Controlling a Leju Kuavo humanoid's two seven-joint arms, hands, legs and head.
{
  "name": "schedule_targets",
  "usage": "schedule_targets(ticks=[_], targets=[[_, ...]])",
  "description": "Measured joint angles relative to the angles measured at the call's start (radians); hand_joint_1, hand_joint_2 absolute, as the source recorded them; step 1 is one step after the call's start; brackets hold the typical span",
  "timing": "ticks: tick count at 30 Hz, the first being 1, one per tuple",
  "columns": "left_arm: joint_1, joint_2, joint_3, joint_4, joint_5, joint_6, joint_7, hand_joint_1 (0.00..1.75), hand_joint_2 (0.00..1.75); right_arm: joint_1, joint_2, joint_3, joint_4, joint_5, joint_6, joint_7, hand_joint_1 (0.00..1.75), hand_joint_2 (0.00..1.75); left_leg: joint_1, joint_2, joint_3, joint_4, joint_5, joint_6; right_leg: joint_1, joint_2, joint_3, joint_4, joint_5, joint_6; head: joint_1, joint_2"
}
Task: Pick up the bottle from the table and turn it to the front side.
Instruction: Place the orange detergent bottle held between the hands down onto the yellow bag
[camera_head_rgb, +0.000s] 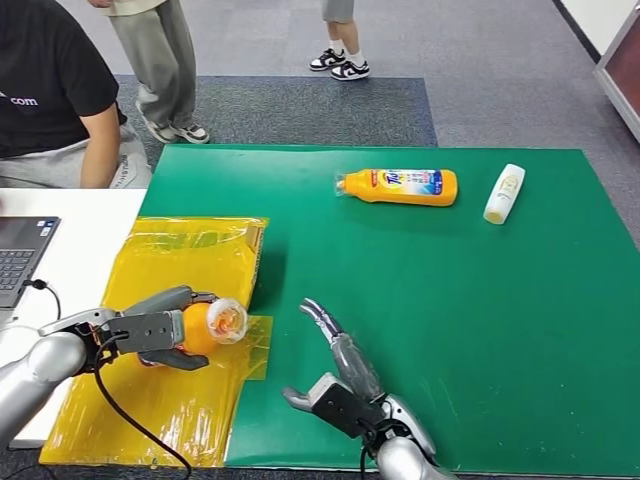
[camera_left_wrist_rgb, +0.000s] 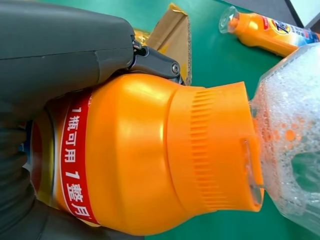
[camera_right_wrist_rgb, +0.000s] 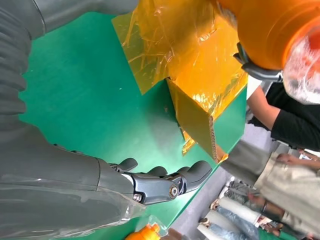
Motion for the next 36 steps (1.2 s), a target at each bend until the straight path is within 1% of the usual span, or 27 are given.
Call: schedule_targets(ticks=[3, 7, 10, 12, 13, 14, 16, 17, 18, 25, 32, 36], targets=[[0.0, -0.011, -0.001, 0.013, -0.005, 0.011, -0.002, 1.75, 1.75, -0.004, 0.001, 0.003, 0.005, -0.003, 0.0, -0.002, 0.0, 1.75, 0.0, -0.001, 0.001, 0.0, 0.0, 0.0, 0.0, -0.001, 0.002, 0.0, 0.0, 0.0, 0.0, 0.0], [0.003, -0.033, -0.001, 0.03, -0.047, 0.065, -0.002, 1.74, 1.75, -0.009, 0.001, 0.009, 0.009, -0.004, -0.002, -0.003, 0.0, 1.75, -0.001, -0.002, 0.002, 0.0, 0.001, 0.001, -0.001, -0.001, 0.003, 0.0, 0.0, 0.0, 0.0, 0.0], [0.008, -0.055, -0.001, 0.044, -0.083, 0.099, -0.002, 1.65, 1.75, -0.011, 0.001, 0.015, 0.011, -0.005, -0.003, -0.003, 0.0, 1.75, -0.001, -0.004, 0.003, 0.0, 0.002, 0.002, -0.002, -0.003, 0.004, 0.0, 0.0, 0.001, 0.0, 0.0], [0.011, -0.073, 0.0, 0.054, -0.111, 0.119, -0.004, 1.32, 1.75, -0.011, 0.001, 0.018, 0.013, -0.005, -0.003, -0.002, 0.0, 1.75, -0.001, -0.005, 0.003, -0.001, 0.003, 0.003, -0.002, -0.005, 0.005, 0.0, 0.001, 0.001, 0.0, 0.0], [0.012, -0.08, 0.0, 0.059, -0.123, 0.127, -0.006, 1.12, 1.75, -0.011, 0.001, 0.019, 0.014, -0.005, -0.003, -0.002, 0.0, 1.75, -0.001, -0.006, 0.003, -0.001, 0.003, 0.003, -0.002, -0.006, 0.005, 0.0, 0.001, 0.001, 0.0, 0.0], [0.014, -0.088, 0.001, 0.064, -0.136, 0.135, -0.009, 0.82, 1.75, -0.011, 0.001, 0.019, 0.014, -0.005, -0.003, -0.002, 0.0, 1.75, -0.001, -0.007, 0.003, -0.001, 0.004, 0.003, -0.002, -0.007, 0.006, 0.0, 0.001, 0.001, 0.0, 0.0], [0.019, -0.104, 0.006, 0.073, -0.16, 0.151, -0.015, 0.47, 1.75, -0.012, 0.001, 0.02, 0.015, -0.005, -0.001, -0.002, 0.0, 1.75, -0.002, -0.008, 0.003, -0.001, 0.005, 0.003, -0.002, -0.008, 0.006, 0.0, 0.001, 0.002, 0.0, 0.0], [0.022, -0.113, 0.008, 0.079, -0.172, 0.159, -0.019, 0.34, 1.75, -0.012, 0.001, 0.02, 0.015, -0.005, -0.001, -0.002, 0.0, 1.75, -0.002, -0.008, 0.003, -0.001, 0.006, 0.004, -0.002, -0.009, 0.006, 0.0, 0.002, 0.002, 0.0, 0.0], [0.025, -0.122, 0.011, 0.086, -0.182, 0.166, -0.022, 0.31, 1.75, -0.013, 0.001, 0.021, 0.015, -0.005, 0.0, -0.002, 0.0, 1.75, -0.002, -0.009, 0.003, -0.001, 0.006, 0.004, -0.002, -0.009, 0.007, 0.0, 0.002, 0.002, 0.0, 0.0], [0.066, -0.18, 0.023, 0.148, -0.207, 0.186, -0.047, 0.32, 1.75, -0.013, 0.001, 0.027, 0.016, -0.007, 0.005, 0.002, 0.0, 1.75, -0.002, -0.005, 0.002, -0.001, 0.007, 0.002, -0.002, -0.004, 0.002, 0.0, 0.006, 0.001, 0.0, 0.0], [0.108, -0.202, 0.041, 0.202, -0.236, 0.186, -0.077, 0.13, 1.75, -0.015, 0.001, 0.032, 0.021, -0.011, 0.009, 0.017, 0.0, 1.75, -0.001, -0.005, -0.003, 0.0, 0.008, 0.002, -0.002, -0.004, -0.002, 0.0, 0.006, 0.001, 0.0, 0.0], [0.113, -0.209, 0.052, 0.22, -0.252, 0.186, -0.092, 0.1, 1.75, -0.016, 0.001, 0.036, 0.027, -0.014, 0.01, 0.026, 0.0, 1.75, -0.001, -0.005, -0.003, 0.0, 0.007, 0.002, -0.002, -0.004, -0.002, 0.0, 0.005, 0.001, 0.0, 0.0]])
